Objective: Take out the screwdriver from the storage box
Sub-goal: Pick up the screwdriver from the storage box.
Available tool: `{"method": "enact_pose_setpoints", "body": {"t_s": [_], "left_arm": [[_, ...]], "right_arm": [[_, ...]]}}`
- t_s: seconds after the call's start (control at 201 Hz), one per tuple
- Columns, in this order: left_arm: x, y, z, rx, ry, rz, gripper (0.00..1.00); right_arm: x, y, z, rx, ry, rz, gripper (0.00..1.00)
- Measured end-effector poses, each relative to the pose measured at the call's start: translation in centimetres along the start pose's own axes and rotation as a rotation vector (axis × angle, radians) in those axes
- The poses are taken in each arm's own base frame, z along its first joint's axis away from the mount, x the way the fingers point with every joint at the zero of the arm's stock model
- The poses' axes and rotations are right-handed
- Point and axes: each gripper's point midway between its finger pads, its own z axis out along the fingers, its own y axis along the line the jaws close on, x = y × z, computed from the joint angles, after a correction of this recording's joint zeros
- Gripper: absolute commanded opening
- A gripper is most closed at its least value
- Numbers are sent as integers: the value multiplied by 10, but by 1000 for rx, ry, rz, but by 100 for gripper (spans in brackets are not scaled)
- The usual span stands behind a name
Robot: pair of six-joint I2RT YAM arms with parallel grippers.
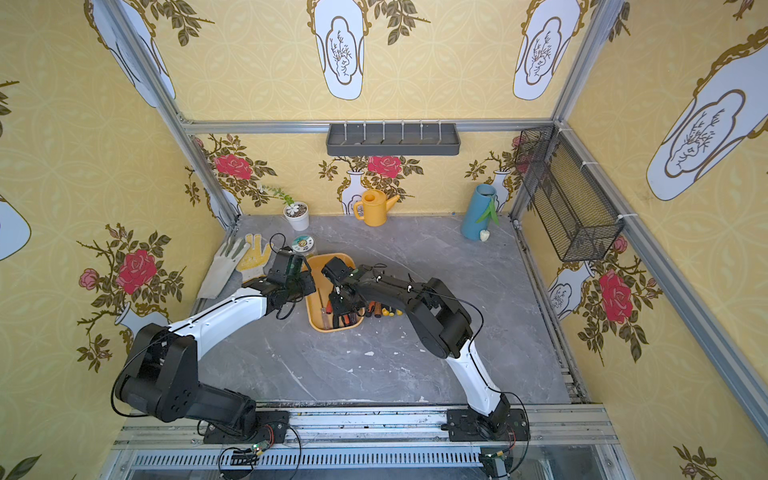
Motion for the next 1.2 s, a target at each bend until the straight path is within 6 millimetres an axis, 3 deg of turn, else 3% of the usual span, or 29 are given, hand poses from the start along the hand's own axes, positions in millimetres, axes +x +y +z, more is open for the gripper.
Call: {"method": "enact_pose_setpoints", "body": {"t_s": [0.06, 0.692, 0.831, 0.986, 1.2], "left_arm": [[1, 0, 1, -1, 2, 1, 0], [1, 0, 4, -3, 4, -10, 0], [1, 0, 4, -4, 4, -9, 0], [3, 2, 5, -9, 10, -8, 0], [5, 3, 7, -12, 15, -8, 0]], "right_arm": [[0, 1, -3, -12, -8, -1, 0], [-17, 20, -33, -114, -110, -45, 0], [-27, 22, -53, -127, -157, -61, 0], [-42, 10, -84, -113, -227, -60, 0], [-56, -28, -137, -57, -332, -23, 0]]}}
